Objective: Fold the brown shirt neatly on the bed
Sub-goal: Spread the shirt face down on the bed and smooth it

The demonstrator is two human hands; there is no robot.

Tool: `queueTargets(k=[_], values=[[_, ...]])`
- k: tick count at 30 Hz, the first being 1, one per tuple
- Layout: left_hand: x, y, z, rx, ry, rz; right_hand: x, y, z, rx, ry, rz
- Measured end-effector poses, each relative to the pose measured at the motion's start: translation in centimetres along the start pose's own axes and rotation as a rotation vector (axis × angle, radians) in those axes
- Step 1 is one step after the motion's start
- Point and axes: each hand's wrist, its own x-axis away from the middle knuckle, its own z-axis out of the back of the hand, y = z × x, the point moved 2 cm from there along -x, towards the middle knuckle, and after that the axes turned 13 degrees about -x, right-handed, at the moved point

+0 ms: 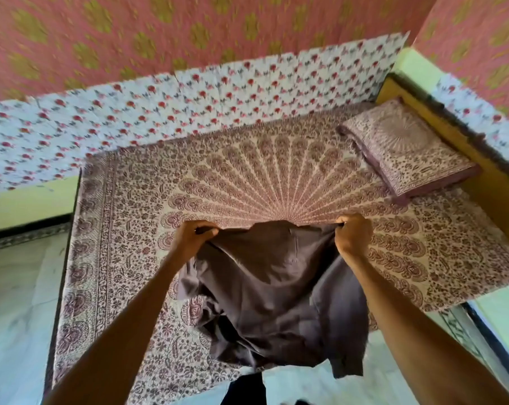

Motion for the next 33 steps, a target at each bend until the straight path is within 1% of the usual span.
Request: queueTargets(k=[2, 4, 5, 7, 9, 11, 14, 16, 18, 19, 21, 23, 26, 27, 28, 29, 30, 31, 32, 33], values=[[-2.0, -1.7, -2.4, 0.194, 0.194, 0.203, -0.7, 0.3, -2.8, -0.012, 0.049, -0.030], [-4.8, -3.4, -4.5, 0.412, 0.313, 0.382, -2.4, 1.2, -6.4, -0.052, 0.085, -0.039], [-6.2, -4.3, -5.6, 0.482, 0.352, 0.447, -3.3, 1.5, -8.1, -0.089, 0.094, -0.069], [-9.0, -6.0, -7.4, 0.509, 0.409, 0.524, -5.3, 2.7, -11.6, -0.129, 0.111, -0.103], [-12.3, -8.2, -9.5, 0.498, 0.450, 0.532, -7.3, 3.8, -15.5, -0.145, 0.123, -0.066], [-15.4, -10.6, -12.1, 0.429, 0.405, 0.473, -9.1, 5.4, -19.3, -0.106, 0.091, -0.042], [-18.9, -15.5, -17.8, 0.213, 0.135, 0.431, -11.2, 9.9, -26.6, 0.070, -0.052, -0.154], [-19.8, -18.3, -21.2, 0.144, -0.007, 0.415, -12.1, 12.5, -30.3, 0.132, -0.110, -0.207], [-21.8, -20.7, -23.2, 0.134, -0.063, 0.445, -13.8, 13.6, -33.3, 0.141, -0.139, -0.211], [-23.4, -21.3, -23.6, 0.159, -0.032, 0.451, -15.1, 13.6, -34.4, 0.123, -0.127, -0.203], [-27.1, -21.8, -23.1, 0.221, 0.130, 0.430, -18.0, 12.2, -35.8, -0.013, -0.064, -0.159], [-31.1, -21.1, -21.5, 0.201, 0.368, 0.389, -21.3, 10.3, -37.2, -0.218, 0.016, -0.033], [-35.6, -19.2, -19.4, 0.153, 0.725, 0.279, -25.5, 7.7, -38.4, -0.466, 0.236, 0.173], [-37.0, -18.7, -19.0, 0.157, 0.818, 0.231, -26.9, 7.1, -39.0, -0.506, 0.309, 0.220], [-38.2, -17.9, -18.7, 0.137, 0.877, 0.193, -28.2, 6.3, -39.4, -0.534, 0.366, 0.254], [-39.5, -17.4, -18.7, 0.081, 0.880, 0.185, -29.4, 5.8, -40.1, -0.548, 0.391, 0.269], [-40.8, -17.5, -19.1, -0.005, 0.814, 0.215, -30.6, 5.5, -41.0, -0.530, 0.380, 0.253], [-42.2, -18.6, -20.0, -0.102, 0.681, 0.268, -31.7, 5.4, -42.0, -0.471, 0.322, 0.215], [-43.7, -19.9, -20.9, -0.184, 0.502, 0.321, -32.8, 5.7, -43.4, -0.370, 0.217, 0.142], [-45.1, -21.6, -21.8, -0.207, 0.301, 0.366, -33.7, 6.3, -44.8, -0.244, 0.082, 0.055]])
